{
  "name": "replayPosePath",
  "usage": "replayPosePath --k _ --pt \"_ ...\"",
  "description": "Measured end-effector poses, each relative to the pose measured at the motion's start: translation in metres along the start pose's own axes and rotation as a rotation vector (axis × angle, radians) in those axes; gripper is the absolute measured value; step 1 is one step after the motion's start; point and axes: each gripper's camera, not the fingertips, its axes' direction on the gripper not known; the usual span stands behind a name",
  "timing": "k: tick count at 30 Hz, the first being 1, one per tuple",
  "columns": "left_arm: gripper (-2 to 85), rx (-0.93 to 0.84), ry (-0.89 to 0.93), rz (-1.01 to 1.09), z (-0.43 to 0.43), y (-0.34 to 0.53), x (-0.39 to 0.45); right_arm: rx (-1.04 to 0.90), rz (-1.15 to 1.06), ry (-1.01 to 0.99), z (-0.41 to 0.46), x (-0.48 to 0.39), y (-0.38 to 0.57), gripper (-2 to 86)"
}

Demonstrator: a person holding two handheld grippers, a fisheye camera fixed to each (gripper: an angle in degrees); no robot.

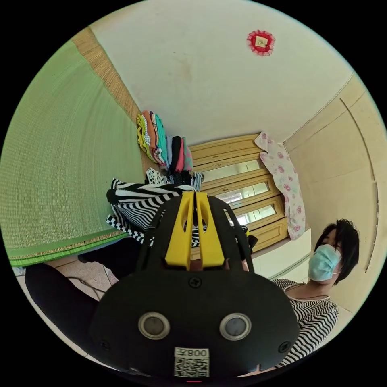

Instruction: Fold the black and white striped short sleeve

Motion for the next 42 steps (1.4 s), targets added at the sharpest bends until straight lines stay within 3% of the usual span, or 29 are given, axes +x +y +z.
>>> replayPosePath --k 19,42 --pt "0.5 0.260 0.083 0.430 -0.106 0.153 0.242 0.117 -0.169 -0.067 -0.032 -0.043 -0.021 0.8" --pt "0.4 0.317 0.037 0.872 -0.108 0.303 0.428 0.311 -0.376 -0.063 -0.098 -0.106 -0.036 0.8"
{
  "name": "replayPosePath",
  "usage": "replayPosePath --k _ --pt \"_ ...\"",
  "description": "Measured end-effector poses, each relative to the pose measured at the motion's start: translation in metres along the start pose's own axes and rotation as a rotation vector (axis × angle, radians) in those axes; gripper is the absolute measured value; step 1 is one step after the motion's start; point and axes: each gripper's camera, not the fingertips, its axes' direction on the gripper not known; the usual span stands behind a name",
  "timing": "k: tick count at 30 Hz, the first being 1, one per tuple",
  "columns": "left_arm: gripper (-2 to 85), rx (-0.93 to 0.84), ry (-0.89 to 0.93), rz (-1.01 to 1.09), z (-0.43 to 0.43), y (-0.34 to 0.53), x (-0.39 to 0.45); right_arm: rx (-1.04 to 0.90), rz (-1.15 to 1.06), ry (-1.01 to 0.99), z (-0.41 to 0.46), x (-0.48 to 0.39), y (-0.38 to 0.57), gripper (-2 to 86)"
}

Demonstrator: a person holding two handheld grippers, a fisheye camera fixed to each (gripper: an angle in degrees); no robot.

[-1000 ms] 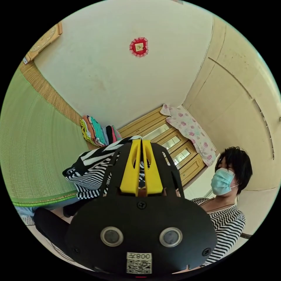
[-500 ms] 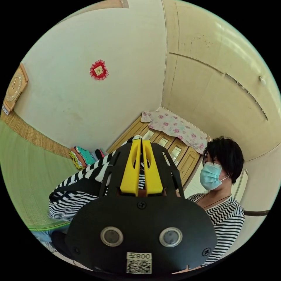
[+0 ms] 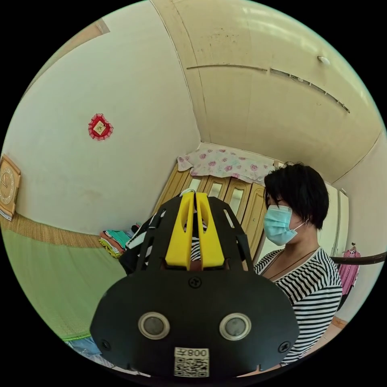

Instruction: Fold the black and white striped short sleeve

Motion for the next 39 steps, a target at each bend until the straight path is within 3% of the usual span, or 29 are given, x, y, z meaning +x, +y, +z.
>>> replayPosePath --k 8,17,23,27,34,39 --pt "0.5 -0.016 -0.073 0.077 0.012 -0.007 0.010 0.022 -0.017 0.015 0.023 0.025 -0.010 0.9" --pt "0.4 -0.080 -0.199 0.030 0.066 -0.044 -0.085 -0.092 0.035 0.082 0.135 0.138 -0.034 0.9" --pt "0.5 -0.205 -0.367 -0.045 0.129 -0.074 -0.224 -0.270 0.115 0.173 0.272 0.274 -0.040 1.0" --pt "0.8 -0.321 -0.500 -0.166 0.173 -0.073 -0.359 -0.401 0.193 0.202 0.368 0.370 -0.023 1.0" --pt "2.5 -0.569 -0.660 -0.454 0.223 -0.010 -0.604 -0.673 0.484 0.177 0.564 0.559 0.079 0.9" --pt "5.2 -0.654 -0.732 -0.656 0.217 0.045 -0.703 -0.966 0.662 0.265 0.651 0.642 0.176 0.3"
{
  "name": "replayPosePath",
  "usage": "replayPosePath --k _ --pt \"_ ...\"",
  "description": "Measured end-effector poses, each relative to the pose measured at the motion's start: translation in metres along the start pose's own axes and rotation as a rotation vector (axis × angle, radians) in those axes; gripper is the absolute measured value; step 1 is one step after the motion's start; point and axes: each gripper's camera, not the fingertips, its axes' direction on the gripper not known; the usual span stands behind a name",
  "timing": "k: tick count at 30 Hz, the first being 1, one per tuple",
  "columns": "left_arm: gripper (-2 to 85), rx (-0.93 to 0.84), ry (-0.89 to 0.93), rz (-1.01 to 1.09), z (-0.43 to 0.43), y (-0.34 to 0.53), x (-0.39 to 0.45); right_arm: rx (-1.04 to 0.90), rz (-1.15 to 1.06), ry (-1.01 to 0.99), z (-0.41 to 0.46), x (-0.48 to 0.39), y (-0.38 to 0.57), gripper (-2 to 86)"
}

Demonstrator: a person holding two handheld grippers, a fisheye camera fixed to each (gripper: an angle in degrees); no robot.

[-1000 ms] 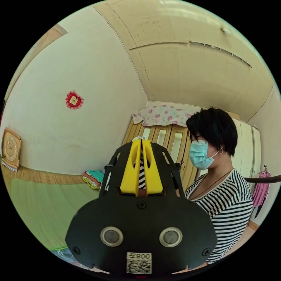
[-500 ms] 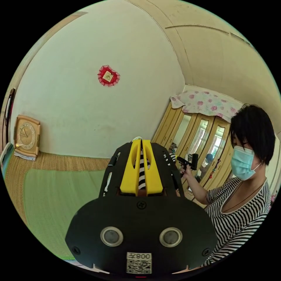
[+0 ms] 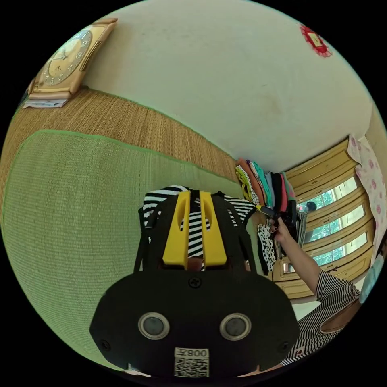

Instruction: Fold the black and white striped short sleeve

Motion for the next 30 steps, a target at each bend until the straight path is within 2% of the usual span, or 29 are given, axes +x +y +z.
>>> replayPosePath --k 2,4,9,13,16,23,30 --pt "6.2 -0.038 0.012 -0.018 0.008 -0.002 -0.018 -0.096 0.067 0.092 0.030 0.021 -0.011 -0.2" --pt "6.6 -0.067 0.040 -0.026 0.005 0.006 -0.035 -0.119 0.080 0.103 0.036 0.033 -0.010 -0.2" --pt "6.9 -0.085 0.104 -0.059 -0.028 0.055 -0.055 -0.074 0.094 0.022 0.008 0.043 0.021 0.2" --pt "7.4 -0.090 0.157 -0.126 -0.065 0.125 -0.064 -0.037 0.026 -0.048 -0.028 0.019 0.091 2.4" --pt "7.8 -0.123 0.136 -0.186 -0.084 0.178 -0.068 -0.092 -0.019 -0.069 -0.041 -0.003 0.153 6.1" --pt "8.3 -0.239 0.089 -0.282 -0.087 0.246 -0.081 -0.204 -0.141 0.118 -0.034 -0.049 0.256 7.4" --pt "8.9 -0.207 0.047 -0.287 -0.093 0.238 -0.086 -0.226 -0.127 0.237 -0.019 -0.047 0.261 7.4"
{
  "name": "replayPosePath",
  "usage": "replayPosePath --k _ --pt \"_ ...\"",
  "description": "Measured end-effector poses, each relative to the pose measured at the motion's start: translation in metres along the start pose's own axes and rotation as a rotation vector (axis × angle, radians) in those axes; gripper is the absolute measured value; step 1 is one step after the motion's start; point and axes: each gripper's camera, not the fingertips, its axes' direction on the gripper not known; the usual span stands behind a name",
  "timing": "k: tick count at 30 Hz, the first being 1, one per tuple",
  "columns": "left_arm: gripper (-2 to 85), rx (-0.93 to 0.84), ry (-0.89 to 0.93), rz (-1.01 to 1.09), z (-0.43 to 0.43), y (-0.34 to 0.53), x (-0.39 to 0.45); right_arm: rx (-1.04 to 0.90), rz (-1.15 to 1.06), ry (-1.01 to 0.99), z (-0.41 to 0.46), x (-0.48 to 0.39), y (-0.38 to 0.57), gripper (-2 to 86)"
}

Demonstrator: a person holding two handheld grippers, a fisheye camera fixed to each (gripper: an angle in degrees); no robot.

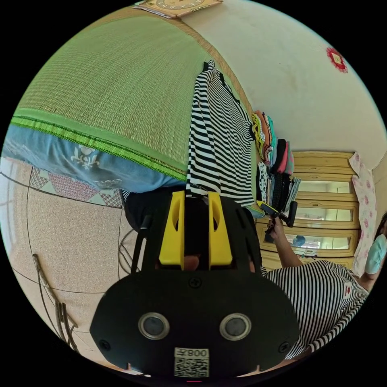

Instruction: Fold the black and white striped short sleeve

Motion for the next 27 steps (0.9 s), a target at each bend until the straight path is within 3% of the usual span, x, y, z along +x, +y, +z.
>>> replayPosePath --k 15,27 --pt "5.5 -0.042 -0.063 -0.010 -0.005 -0.017 -0.019 -0.018 0.130 -0.110 0.016 0.028 0.016 7.0" --pt "3.0 0.031 0.102 -0.009 -0.049 0.012 -0.033 -0.046 0.161 -0.143 0.022 0.049 0.044 1.5"
